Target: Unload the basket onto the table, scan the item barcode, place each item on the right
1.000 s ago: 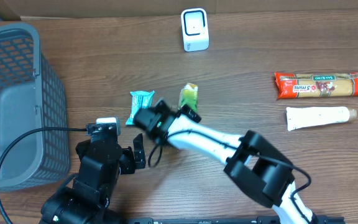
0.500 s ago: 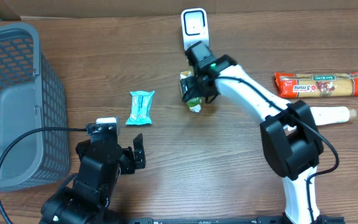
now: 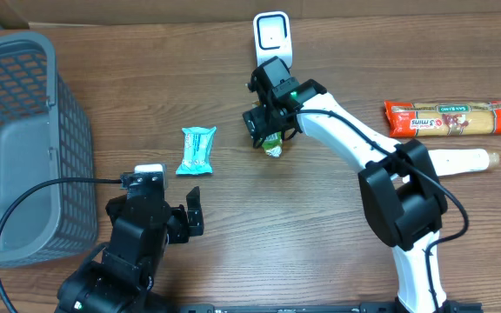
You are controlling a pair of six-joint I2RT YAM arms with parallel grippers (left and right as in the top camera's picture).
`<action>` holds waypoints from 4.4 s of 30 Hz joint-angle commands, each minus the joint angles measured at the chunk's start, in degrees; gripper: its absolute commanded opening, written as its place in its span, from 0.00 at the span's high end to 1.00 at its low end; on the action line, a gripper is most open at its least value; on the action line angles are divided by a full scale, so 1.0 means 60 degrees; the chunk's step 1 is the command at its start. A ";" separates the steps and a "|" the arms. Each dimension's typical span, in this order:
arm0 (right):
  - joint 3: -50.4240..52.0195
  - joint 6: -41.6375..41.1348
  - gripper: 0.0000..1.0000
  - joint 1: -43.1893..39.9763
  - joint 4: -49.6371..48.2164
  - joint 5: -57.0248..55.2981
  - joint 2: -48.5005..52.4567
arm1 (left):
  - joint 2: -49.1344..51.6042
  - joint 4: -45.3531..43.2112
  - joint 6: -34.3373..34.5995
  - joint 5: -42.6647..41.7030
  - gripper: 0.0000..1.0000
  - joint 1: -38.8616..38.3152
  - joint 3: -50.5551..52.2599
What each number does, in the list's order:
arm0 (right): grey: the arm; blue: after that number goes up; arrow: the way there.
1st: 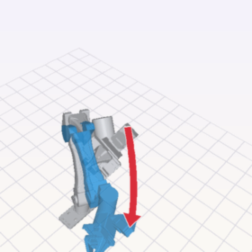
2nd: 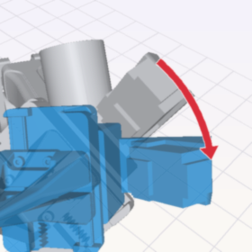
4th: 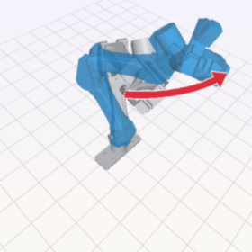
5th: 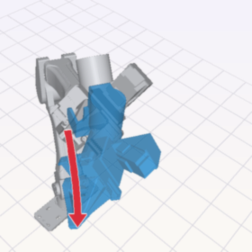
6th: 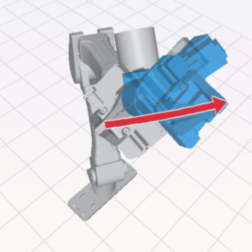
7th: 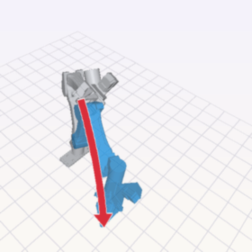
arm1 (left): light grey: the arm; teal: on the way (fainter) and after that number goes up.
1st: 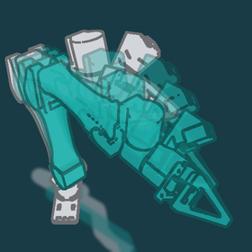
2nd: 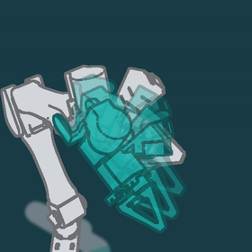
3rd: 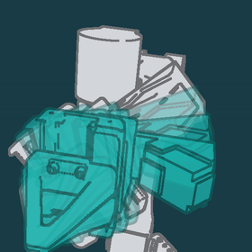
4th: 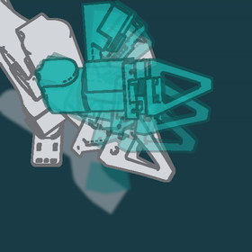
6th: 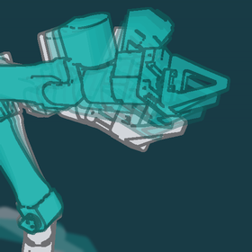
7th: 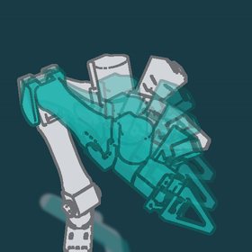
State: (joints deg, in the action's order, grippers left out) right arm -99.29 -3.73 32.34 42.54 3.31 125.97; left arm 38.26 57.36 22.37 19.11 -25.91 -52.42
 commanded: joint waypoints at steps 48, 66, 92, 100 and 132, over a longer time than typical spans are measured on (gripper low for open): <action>0.0350 0.0984 0.36 0.1264 0.5125 0.4583 -0.1534 | -0.0022 -0.0036 0.0135 0.0127 0.01 -0.0062 0.0051; 0.2422 0.1264 0.34 0.1614 0.2973 0.4222 -0.1530 | -0.0022 -0.0036 0.0135 0.0127 0.00 -0.0062 0.0051; 0.2339 -0.0412 0.40 -0.1716 0.0051 0.5271 -0.1672 | -0.0022 -0.0033 0.0135 0.0127 0.00 -0.0062 0.0051; 0.2342 -0.1552 0.33 -0.0718 -0.0801 0.5078 -0.2186 | -0.0022 -0.0036 0.0135 0.0127 0.00 -0.0062 0.0051; 0.1282 0.0295 0.34 -0.1195 0.2903 0.4918 -0.1789 | -0.0022 -0.0033 0.0135 0.0127 0.00 -0.0062 0.0051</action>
State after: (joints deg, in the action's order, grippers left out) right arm -87.15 -9.87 28.45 58.08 36.82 118.34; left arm 38.26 57.34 22.37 19.11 -25.91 -52.42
